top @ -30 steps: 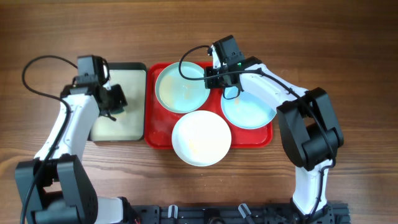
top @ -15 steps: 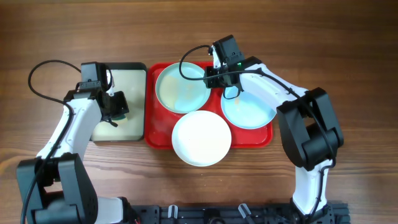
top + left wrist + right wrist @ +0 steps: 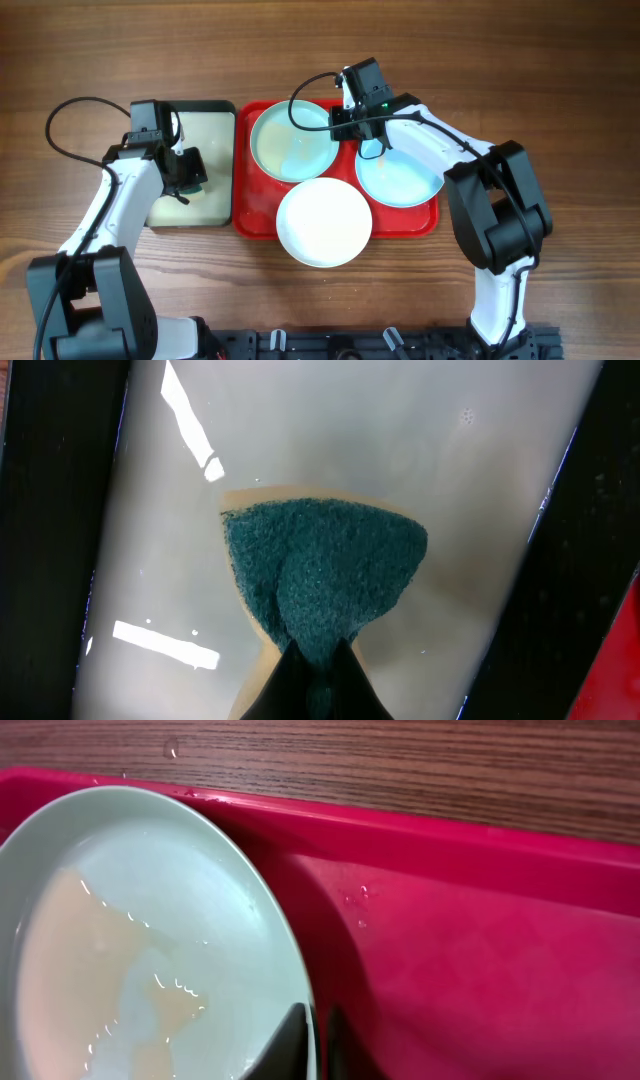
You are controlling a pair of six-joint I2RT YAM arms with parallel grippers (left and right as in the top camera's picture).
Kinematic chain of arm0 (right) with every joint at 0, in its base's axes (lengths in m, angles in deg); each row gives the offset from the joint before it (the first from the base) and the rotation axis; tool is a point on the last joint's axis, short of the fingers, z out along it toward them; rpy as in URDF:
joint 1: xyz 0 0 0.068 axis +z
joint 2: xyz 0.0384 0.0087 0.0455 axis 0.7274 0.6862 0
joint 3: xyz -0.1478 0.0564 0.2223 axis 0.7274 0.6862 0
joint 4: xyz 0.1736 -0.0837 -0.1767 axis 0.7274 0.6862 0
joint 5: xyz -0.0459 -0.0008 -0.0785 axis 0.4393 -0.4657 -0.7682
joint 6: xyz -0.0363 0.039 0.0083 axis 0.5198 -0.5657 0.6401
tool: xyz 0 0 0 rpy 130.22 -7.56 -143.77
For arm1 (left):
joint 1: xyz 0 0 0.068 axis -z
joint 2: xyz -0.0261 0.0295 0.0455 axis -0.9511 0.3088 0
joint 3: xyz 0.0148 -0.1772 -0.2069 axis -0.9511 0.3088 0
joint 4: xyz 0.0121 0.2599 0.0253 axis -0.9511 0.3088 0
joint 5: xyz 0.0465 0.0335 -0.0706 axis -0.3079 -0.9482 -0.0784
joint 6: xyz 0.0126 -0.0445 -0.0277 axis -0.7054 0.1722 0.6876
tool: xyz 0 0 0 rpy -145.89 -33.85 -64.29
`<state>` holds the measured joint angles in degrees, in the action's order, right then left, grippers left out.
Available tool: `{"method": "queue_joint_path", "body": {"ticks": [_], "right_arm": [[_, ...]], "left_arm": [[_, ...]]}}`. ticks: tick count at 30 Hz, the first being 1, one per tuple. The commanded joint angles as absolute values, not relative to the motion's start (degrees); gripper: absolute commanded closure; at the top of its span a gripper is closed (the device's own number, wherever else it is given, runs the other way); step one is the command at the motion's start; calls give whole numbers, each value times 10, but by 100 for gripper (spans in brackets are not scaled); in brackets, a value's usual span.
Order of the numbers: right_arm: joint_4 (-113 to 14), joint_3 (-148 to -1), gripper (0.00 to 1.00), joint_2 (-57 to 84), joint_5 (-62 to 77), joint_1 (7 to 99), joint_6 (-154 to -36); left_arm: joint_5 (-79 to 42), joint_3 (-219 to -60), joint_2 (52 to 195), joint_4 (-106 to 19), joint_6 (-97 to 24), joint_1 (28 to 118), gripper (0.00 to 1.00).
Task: Clean dirty plates on tray and stack at the side
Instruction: 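Return the sponge to the water tray with the left gripper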
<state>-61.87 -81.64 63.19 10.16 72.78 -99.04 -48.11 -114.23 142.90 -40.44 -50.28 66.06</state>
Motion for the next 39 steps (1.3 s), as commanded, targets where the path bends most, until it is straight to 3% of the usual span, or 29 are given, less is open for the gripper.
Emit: {"method": "queue_joint_path", "body": {"ticks": [1, 5, 12, 16, 20, 22, 24, 26, 30, 34, 37, 39], "right_arm": [[-622, -811, 85, 631, 95, 731, -990], [-623, -811, 89, 631, 95, 731, -990], [-622, -811, 88, 632, 95, 731, -990], [-623, -811, 95, 632, 94, 731, -990], [-624, -811, 96, 632, 94, 731, -987], [-625, -811, 90, 632, 94, 731, -987], [-624, -811, 74, 632, 94, 731, -987], [-622, -811, 73, 632, 94, 731, -987], [-622, -810, 86, 638, 95, 731, -988], [-624, -810, 86, 657, 99, 731, -993], [-627, -811, 96, 657, 99, 731, -992], [-627, -819, 96, 655, 98, 731, -990]], "left_arm": [[-490, -1138, 1432, -404, -516, 659, 96], [-508, -1134, 1432, -407, -516, 658, 96], [-508, -1101, 1432, -451, -516, 658, 96], [-508, -1099, 1432, -452, -516, 658, 96], [-508, -1099, 1432, -452, -516, 658, 96], [-508, -1099, 1432, -452, -516, 658, 96], [-508, -1099, 1432, -452, -516, 658, 96], [-508, -1099, 1432, -452, -516, 658, 96], [-508, -1099, 1432, -452, -516, 658, 96], [-507, -1099, 1432, -454, -516, 658, 96], [-501, -1099, 1432, -461, -513, 658, 96], [-487, -1099, 1432, -465, -513, 658, 96]]}}
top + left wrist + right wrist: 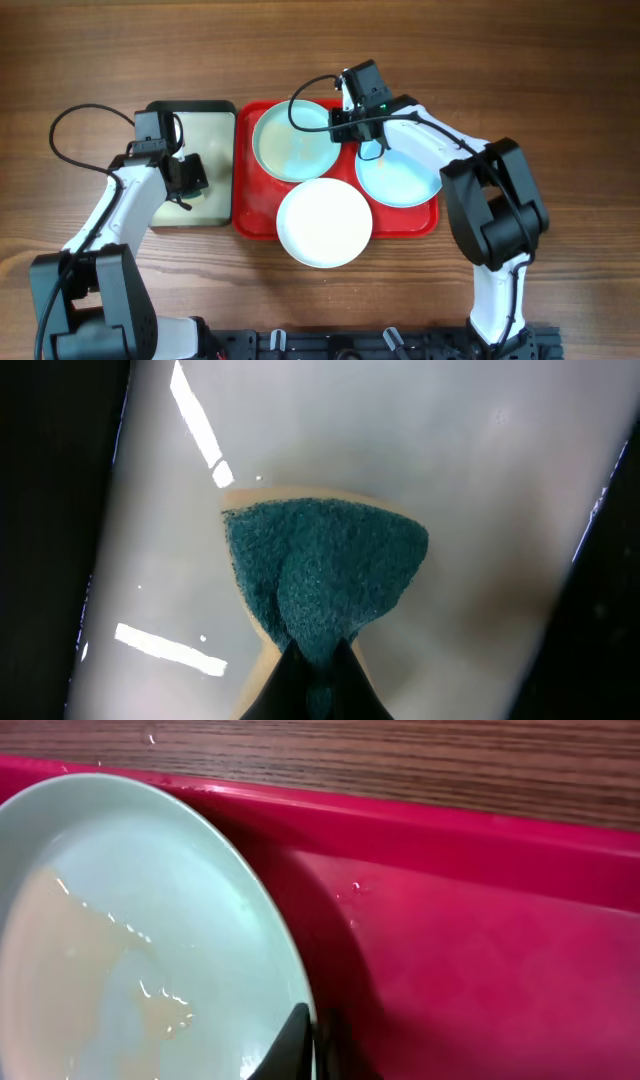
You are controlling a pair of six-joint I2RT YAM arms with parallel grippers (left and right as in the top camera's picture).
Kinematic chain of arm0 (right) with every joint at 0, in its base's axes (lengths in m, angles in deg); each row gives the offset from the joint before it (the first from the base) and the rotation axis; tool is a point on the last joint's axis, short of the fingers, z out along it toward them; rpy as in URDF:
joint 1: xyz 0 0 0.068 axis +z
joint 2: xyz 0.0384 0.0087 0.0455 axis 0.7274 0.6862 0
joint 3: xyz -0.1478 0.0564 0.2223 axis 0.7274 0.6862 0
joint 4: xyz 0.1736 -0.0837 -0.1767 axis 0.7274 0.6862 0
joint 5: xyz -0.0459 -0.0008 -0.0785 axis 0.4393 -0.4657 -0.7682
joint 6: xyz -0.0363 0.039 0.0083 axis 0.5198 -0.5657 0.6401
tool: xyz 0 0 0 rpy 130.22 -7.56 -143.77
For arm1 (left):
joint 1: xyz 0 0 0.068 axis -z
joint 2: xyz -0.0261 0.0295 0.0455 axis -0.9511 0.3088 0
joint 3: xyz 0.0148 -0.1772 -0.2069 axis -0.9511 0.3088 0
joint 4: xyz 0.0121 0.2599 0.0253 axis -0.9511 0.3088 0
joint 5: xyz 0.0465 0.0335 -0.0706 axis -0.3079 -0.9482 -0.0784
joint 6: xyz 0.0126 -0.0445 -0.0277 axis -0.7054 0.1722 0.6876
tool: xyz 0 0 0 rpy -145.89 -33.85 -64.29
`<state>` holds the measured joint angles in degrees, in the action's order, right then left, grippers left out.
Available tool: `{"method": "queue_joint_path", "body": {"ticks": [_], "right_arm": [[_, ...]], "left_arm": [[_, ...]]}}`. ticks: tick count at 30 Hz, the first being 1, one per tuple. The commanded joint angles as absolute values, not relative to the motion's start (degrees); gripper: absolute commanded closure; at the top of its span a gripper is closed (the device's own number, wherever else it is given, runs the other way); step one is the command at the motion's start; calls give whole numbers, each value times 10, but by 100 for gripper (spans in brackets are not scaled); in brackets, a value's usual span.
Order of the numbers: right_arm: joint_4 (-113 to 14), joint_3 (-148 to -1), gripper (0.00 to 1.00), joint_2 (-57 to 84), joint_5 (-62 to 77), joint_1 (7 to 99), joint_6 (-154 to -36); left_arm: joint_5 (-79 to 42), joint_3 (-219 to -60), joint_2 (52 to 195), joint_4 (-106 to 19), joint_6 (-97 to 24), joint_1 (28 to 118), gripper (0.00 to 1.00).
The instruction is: Clean dirty plates on tray and stack at the side
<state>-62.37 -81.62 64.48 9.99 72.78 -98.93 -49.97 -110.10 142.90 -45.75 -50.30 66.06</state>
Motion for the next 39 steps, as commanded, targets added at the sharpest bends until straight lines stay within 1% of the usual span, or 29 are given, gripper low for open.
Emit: {"method": "queue_joint_path", "body": {"ticks": [1, 9, 17, 27, 34, 39], "right_arm": [[-627, -827, 96, 654, 97, 731, -982], [-618, -888, 96, 621, 79, 729, -965], [-618, -902, 96, 598, 84, 728, -965], [-639, -902, 96, 589, 106, 731, -1024], [-668, -902, 96, 589, 71, 770, -1053], [-702, -902, 96, 589, -8, 815, -1053]], "left_arm": [[-479, -1099, 1432, -469, -513, 658, 96], [-473, -1099, 1432, -478, -514, 658, 96], [-473, -1099, 1432, -480, -514, 658, 96], [-473, -1099, 1432, -482, -514, 658, 96], [-473, -1099, 1432, -480, -514, 658, 96], [-473, -1099, 1432, -479, -514, 658, 96]]}}
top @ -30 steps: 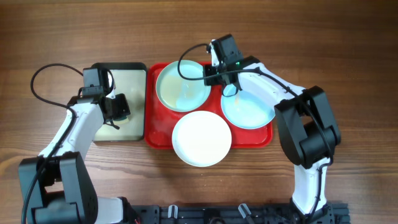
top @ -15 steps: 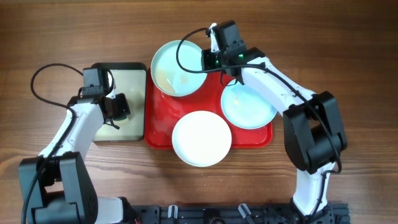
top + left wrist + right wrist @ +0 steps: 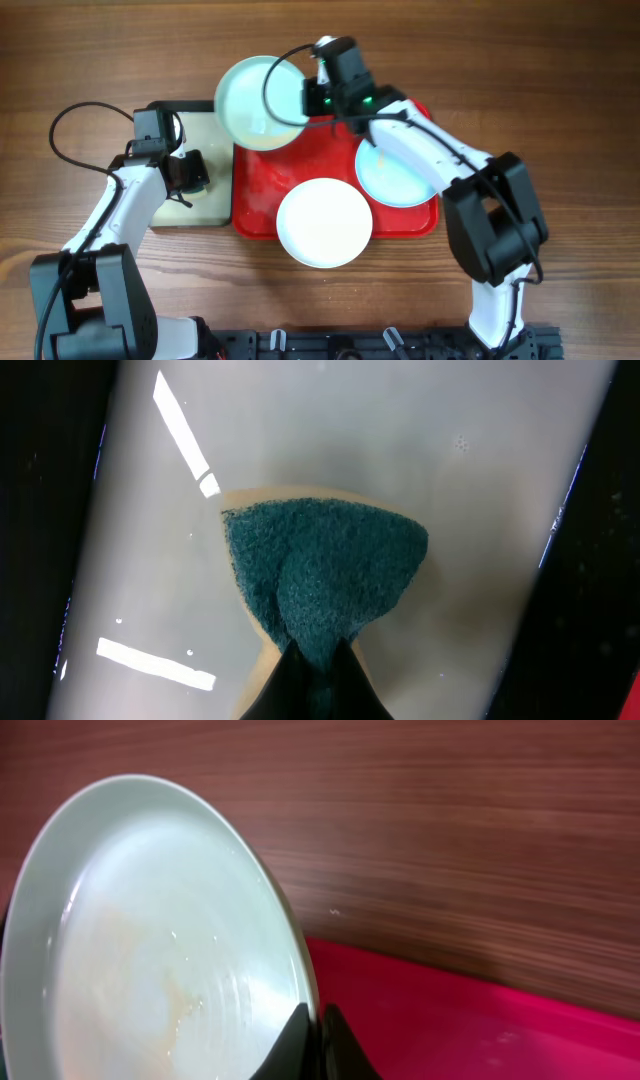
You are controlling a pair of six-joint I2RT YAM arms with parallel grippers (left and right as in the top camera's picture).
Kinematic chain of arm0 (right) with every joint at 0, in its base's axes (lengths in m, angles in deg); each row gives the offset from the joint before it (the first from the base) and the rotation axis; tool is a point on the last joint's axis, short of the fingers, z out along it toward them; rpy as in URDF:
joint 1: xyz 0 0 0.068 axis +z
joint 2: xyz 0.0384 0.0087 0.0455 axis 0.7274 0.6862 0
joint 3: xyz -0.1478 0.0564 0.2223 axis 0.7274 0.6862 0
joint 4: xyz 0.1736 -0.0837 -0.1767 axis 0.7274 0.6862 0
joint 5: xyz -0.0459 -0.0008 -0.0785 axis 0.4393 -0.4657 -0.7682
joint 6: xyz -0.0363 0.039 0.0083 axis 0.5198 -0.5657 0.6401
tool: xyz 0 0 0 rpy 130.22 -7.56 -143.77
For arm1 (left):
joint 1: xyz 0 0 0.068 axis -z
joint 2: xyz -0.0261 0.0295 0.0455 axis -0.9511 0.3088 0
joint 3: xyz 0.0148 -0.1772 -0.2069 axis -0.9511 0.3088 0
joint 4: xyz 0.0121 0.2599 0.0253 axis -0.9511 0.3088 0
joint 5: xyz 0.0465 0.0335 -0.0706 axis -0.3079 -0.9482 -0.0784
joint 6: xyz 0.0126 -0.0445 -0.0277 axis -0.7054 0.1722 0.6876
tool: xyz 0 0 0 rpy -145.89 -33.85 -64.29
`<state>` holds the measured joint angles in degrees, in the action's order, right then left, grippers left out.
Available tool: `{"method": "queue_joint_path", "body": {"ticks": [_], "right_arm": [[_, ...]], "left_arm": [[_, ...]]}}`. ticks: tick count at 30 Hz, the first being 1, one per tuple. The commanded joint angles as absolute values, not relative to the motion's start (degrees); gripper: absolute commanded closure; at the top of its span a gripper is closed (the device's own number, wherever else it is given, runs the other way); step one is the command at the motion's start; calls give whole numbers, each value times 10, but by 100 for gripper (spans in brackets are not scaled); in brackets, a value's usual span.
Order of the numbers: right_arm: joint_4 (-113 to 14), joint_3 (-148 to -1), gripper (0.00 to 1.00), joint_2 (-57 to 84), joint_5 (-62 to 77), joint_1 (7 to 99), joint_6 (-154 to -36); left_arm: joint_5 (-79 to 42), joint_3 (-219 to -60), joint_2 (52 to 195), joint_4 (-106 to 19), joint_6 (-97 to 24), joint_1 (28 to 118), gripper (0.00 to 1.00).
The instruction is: Clean dirty plates on tray and stack at the side
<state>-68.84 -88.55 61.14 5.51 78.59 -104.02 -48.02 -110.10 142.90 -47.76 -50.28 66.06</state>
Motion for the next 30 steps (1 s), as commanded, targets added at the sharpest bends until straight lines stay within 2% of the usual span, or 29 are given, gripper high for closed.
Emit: {"method": "queue_joint_path", "body": {"ticks": [1, 16, 22, 30], "right_arm": [[-708, -902, 96, 589, -30, 825, -1053], [-817, -901, 96, 620, -76, 876, -1046], [-888, -901, 96, 620, -98, 890, -929], [-925, -901, 96, 624, -172, 922, -859]], "left_arm": [[-473, -1099, 1432, -477, -514, 658, 96], [-473, -1098, 1432, -467, -513, 658, 96], [-469, -1098, 1432, -468, -482, 658, 96], [-462, -1098, 1432, -470, -481, 658, 96]]}}
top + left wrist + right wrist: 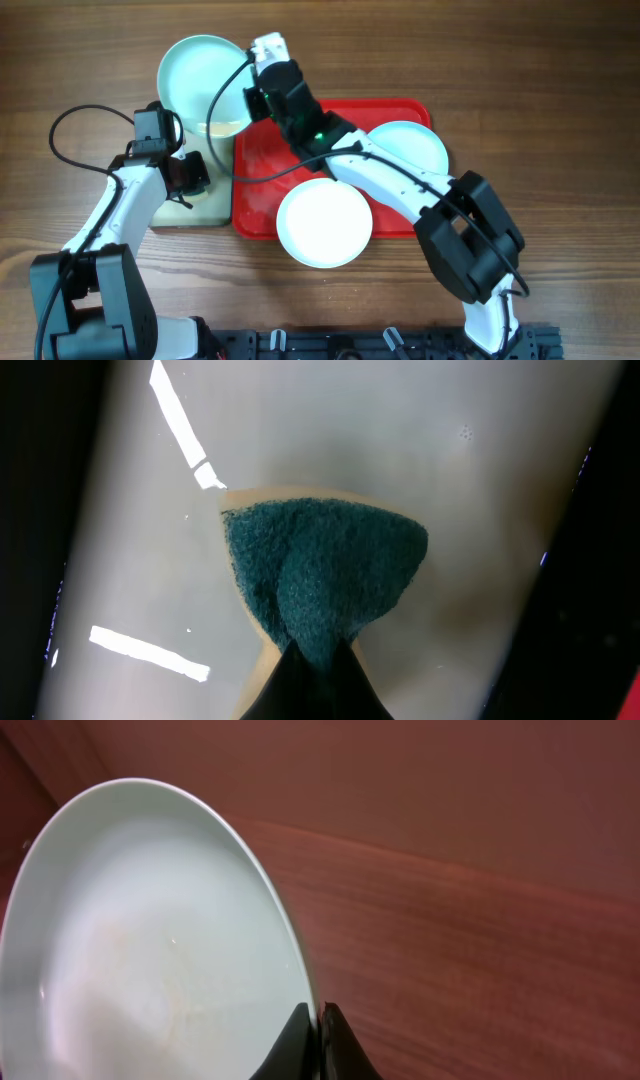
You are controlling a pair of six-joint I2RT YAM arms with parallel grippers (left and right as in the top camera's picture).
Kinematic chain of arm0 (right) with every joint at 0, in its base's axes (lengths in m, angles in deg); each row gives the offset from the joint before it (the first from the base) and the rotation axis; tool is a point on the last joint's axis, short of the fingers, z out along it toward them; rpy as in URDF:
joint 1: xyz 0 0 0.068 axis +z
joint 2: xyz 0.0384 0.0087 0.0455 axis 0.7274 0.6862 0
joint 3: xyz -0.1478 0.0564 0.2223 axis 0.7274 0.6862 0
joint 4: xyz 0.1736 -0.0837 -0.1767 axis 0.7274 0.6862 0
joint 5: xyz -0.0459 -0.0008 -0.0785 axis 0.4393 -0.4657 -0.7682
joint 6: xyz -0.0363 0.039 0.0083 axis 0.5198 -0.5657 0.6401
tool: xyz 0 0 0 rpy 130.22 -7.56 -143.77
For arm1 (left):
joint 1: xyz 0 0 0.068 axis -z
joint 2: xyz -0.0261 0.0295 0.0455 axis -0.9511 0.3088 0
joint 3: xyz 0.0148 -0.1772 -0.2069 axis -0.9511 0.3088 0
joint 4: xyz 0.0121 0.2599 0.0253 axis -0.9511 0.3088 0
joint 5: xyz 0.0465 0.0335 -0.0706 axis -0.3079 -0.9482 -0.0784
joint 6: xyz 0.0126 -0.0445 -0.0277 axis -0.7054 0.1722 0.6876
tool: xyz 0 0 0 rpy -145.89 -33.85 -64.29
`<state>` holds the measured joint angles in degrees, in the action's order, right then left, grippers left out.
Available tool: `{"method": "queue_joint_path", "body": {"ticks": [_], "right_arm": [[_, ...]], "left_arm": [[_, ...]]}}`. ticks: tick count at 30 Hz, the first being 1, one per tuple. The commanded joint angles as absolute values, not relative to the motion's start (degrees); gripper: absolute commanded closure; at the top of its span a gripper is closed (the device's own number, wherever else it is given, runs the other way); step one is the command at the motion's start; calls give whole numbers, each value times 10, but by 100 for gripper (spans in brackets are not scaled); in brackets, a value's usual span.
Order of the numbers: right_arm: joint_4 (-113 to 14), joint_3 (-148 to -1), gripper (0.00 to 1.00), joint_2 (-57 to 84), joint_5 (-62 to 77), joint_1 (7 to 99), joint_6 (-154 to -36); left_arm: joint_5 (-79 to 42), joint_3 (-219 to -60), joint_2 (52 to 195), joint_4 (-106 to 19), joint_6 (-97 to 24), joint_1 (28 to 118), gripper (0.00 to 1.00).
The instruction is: Clean dirty plates on tray and stack at the side
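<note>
My right gripper (250, 99) (316, 1020) is shut on the rim of a pale green plate (203, 86) (150, 935) smeared with a faint yellowish film, held above the far end of the black basin (162, 221). My left gripper (190, 173) (312, 670) is shut on a green-and-yellow sponge (320, 575) over the basin's murky water. On the red tray (262, 170) lie a white plate (324, 222) at the near edge and a light blue plate (412, 147) at the right.
The basin sits directly left of the tray, both on a brown wooden table (560, 120). A black cable (75, 130) loops by my left arm. The right arm stretches diagonally across the tray.
My right gripper has carried the pale green plate further left, from above the tray's far left corner to above the basin's far end. My left gripper and sponge stayed put.
At first my right gripper pinched the rim of the green plate lying on the tray, and my left held the sponge in the basin. Then the plate was lifted off the tray, tilted, and now it hangs over the basin's far end.
</note>
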<state>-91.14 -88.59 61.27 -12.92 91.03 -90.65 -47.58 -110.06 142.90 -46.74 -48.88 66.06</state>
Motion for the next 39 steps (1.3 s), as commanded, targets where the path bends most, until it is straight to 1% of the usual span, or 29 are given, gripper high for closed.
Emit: {"method": "queue_joint_path", "body": {"ticks": [1, 4, 11, 16, 22, 26, 35, 39], "right_arm": [[-932, -901, 96, 627, -184, 927, -850], [-954, -901, 96, 635, -203, 936, -814], [-1022, -901, 96, 649, -203, 940, -665], [-1070, -901, 96, 649, -203, 942, -586], [-1115, -901, 96, 649, -203, 958, -502], [-1153, -901, 96, 649, -203, 973, -417], [-1201, -901, 96, 649, -204, 989, -282], [-1228, -901, 96, 649, -205, 989, -267]], "left_arm": [[-462, -1097, 1432, -470, -481, 658, 96], [-462, -1097, 1432, -470, -481, 658, 96], [-462, -1097, 1432, -471, -481, 658, 96], [-462, -1097, 1432, -472, -481, 658, 96], [-462, -1097, 1432, -472, -481, 658, 96], [-462, -1097, 1432, -472, -481, 658, 96], [-462, -1096, 1432, -473, -481, 658, 96], [-462, -1096, 1432, -473, -481, 658, 96]]}}
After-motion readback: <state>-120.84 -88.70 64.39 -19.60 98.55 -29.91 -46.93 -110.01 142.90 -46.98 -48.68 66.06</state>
